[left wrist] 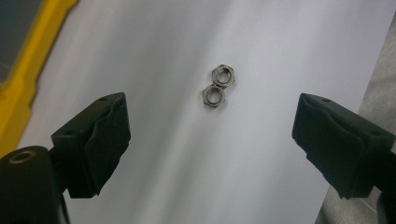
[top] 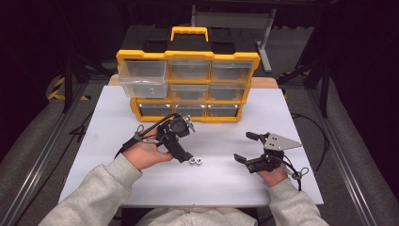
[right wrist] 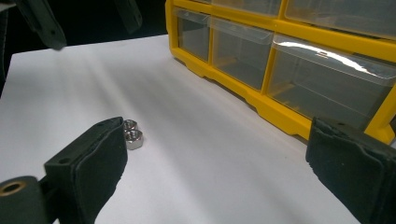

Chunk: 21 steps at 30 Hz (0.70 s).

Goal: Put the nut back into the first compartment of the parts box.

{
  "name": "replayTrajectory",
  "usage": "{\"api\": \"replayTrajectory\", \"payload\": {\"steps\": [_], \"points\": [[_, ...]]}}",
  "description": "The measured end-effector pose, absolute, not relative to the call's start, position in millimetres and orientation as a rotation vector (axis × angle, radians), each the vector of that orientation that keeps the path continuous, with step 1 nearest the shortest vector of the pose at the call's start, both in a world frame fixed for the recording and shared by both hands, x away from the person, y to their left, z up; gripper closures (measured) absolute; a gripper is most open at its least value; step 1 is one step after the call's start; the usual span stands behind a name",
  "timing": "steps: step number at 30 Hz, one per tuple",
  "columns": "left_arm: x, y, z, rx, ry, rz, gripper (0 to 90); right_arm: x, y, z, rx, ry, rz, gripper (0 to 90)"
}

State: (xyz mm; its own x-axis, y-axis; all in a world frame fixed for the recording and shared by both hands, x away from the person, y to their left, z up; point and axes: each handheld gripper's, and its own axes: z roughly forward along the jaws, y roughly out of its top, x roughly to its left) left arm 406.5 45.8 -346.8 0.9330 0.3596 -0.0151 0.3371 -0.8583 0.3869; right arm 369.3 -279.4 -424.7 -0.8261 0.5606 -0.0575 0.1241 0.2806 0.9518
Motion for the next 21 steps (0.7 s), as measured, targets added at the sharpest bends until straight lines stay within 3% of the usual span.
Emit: {"api": "replayTrajectory", "payload": {"steps": [21], "points": [[418,31,-406,2.722,0.499,0.016,18.4,370,-278,-426,0.609,2.195,1.563,6.3]]}}
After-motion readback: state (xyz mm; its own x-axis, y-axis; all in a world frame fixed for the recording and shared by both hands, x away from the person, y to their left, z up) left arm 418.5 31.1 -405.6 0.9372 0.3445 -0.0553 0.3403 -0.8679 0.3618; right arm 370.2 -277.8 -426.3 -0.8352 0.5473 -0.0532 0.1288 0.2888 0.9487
